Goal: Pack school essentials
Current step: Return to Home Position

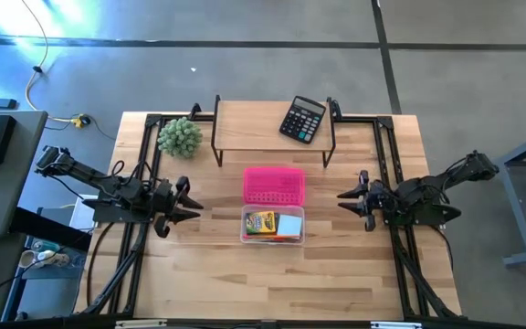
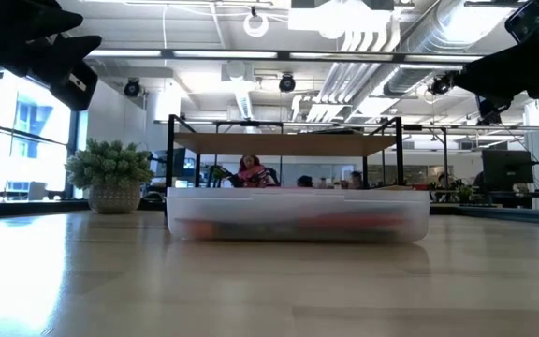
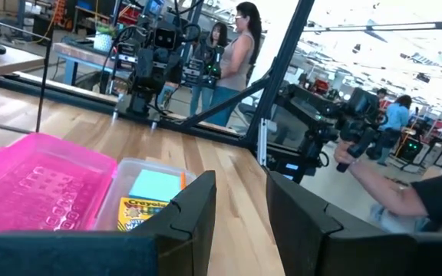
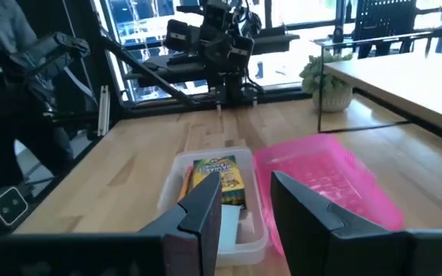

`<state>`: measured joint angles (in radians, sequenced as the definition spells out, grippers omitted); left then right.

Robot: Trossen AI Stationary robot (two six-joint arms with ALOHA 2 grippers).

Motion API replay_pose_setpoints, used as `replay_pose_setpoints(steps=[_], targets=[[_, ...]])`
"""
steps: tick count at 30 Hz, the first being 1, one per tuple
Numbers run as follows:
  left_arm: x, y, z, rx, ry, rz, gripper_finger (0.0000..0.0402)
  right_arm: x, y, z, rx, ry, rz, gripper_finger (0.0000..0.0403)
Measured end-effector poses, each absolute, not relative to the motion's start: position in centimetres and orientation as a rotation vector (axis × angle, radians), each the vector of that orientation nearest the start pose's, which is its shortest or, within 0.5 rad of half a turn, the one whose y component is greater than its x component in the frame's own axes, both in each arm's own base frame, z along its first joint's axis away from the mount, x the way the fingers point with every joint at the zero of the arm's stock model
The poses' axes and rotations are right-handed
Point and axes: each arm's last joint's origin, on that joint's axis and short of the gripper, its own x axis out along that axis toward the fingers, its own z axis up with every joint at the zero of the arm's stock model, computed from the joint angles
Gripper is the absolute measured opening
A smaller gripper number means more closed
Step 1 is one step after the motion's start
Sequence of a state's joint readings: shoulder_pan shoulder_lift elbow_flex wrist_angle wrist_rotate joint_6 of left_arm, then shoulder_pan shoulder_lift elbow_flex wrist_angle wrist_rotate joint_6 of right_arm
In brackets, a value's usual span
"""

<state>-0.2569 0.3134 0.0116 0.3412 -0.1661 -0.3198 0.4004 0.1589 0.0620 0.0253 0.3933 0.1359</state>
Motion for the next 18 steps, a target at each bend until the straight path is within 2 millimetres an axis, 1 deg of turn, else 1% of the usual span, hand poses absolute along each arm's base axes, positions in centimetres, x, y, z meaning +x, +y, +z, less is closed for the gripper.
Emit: replay_pose_setpoints(steps=[7,18], targets=[[11.42,-2.50,17.32,-0.328,-0.024,-0.095,0.0106,9.93,3.00,17.26,0.095,0.086,0.003,0.0105],[11.42,-2.50,17.33,-0.328,-0.024,-0.095,0.0106,9.89,2.77,16.92,0.105,0.110,-0.075,0.0105]])
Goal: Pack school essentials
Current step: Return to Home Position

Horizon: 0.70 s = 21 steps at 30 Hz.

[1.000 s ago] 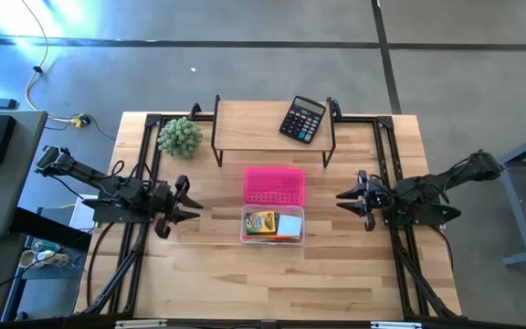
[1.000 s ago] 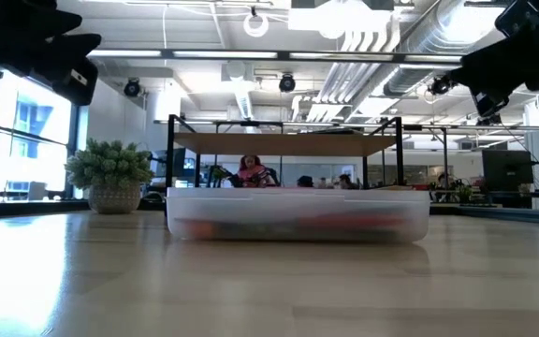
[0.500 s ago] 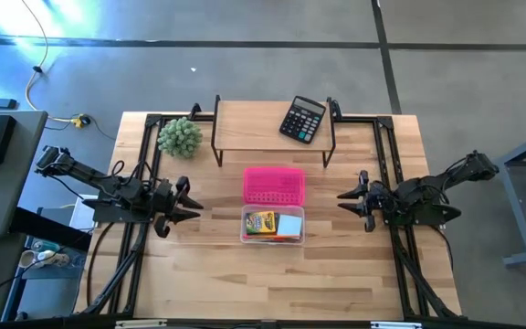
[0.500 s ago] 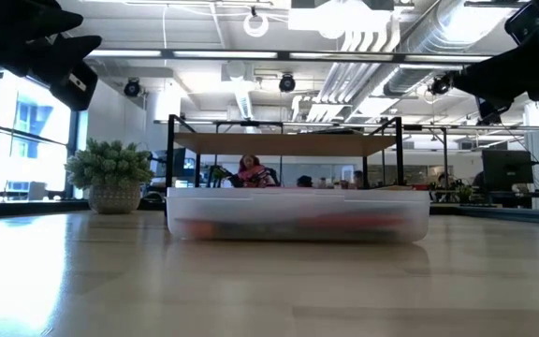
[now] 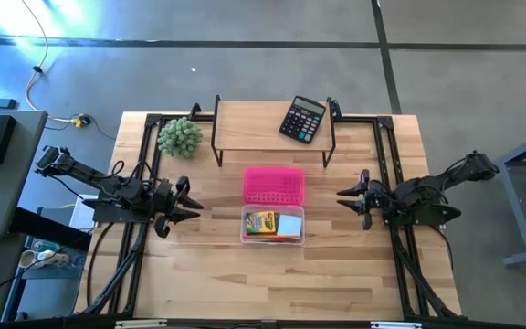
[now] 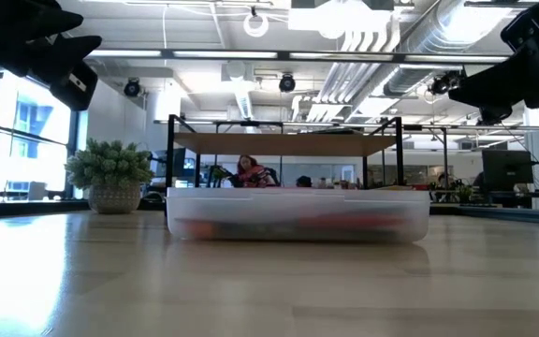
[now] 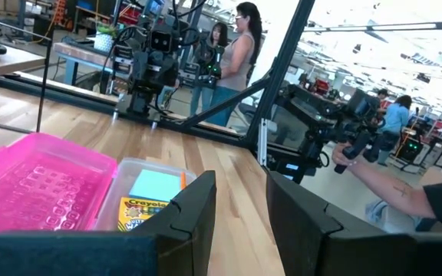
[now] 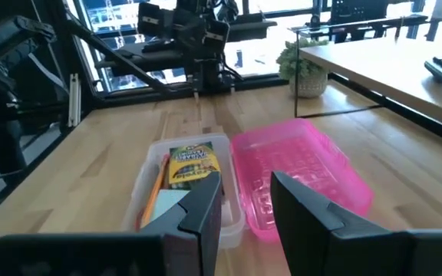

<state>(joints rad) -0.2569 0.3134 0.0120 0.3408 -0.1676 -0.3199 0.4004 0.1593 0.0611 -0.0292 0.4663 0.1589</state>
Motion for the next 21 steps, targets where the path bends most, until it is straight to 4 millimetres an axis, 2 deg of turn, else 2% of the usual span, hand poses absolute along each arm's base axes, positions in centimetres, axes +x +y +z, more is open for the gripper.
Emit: replay_pose_setpoints(steps=[6,14,21], targets=[[11.43,-2.50,17.31,-0.329,-0.023,-0.095,0.0106,10.23,2.88,15.83,0.132,0.092,-0.079,0.0105],[11.43,-2.50,17.26,-0.327,-0.016,-0.093,0.0106,10.23,2.80,15.85,0.162,0.087,-0.110,0.0105],[11.43,-2.50,17.26,-0.327,-0.016,-0.093,0.0106,10.23,2.80,15.85,-0.015,0.096,-0.101,0.0105]])
